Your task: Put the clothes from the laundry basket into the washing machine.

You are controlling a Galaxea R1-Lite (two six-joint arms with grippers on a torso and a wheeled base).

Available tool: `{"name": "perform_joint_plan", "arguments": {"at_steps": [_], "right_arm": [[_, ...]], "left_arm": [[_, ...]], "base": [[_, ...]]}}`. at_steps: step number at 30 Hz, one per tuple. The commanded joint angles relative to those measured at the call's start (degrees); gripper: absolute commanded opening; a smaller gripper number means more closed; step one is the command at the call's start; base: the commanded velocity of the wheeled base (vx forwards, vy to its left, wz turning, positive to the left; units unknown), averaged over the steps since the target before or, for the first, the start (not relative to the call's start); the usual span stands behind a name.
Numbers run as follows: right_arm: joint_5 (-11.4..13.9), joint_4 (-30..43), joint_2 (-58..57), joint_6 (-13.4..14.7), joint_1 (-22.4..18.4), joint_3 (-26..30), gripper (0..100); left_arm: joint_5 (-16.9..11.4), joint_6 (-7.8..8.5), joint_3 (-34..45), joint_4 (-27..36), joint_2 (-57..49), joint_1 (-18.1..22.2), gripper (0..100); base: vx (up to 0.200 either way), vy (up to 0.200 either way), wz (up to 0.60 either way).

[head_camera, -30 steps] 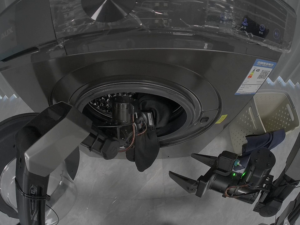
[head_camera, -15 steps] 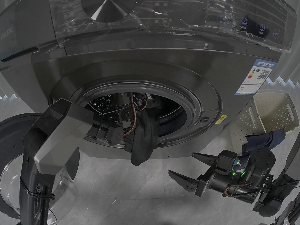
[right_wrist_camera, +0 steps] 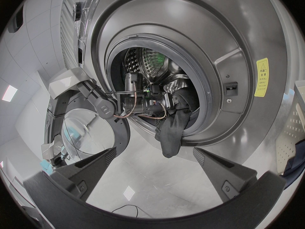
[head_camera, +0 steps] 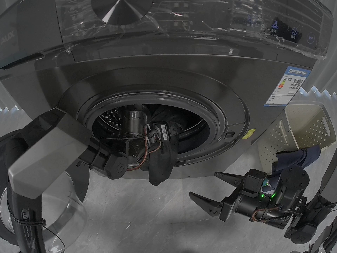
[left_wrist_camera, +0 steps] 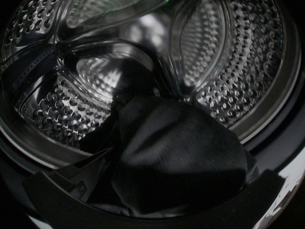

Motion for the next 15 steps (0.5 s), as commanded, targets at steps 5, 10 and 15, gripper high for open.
{"name": "perform_joint_plan", "arguments": {"at_steps": [5,10,15], "right_arm": [[0.03,-0.04,0.08,0.01,0.06,0.00,100],[0.03,-0.04,0.08,0.01,0.06,0.00,100],[0.03,-0.04,0.08,-0.08,0.06,0.00,100]], "left_arm": [[-0.73,2.42,4.54,2.02,-1.32,-0.93,100],[-0.82,3.39,4.19,1.76,1.75,-0.67,0],[-0.73,3.22,1.55,1.32,3.16,-0.41,0]], "base": [[0.000,0.000,0.00],[0.000,0.000,0.00],[0.000,0.000,0.00]]}}
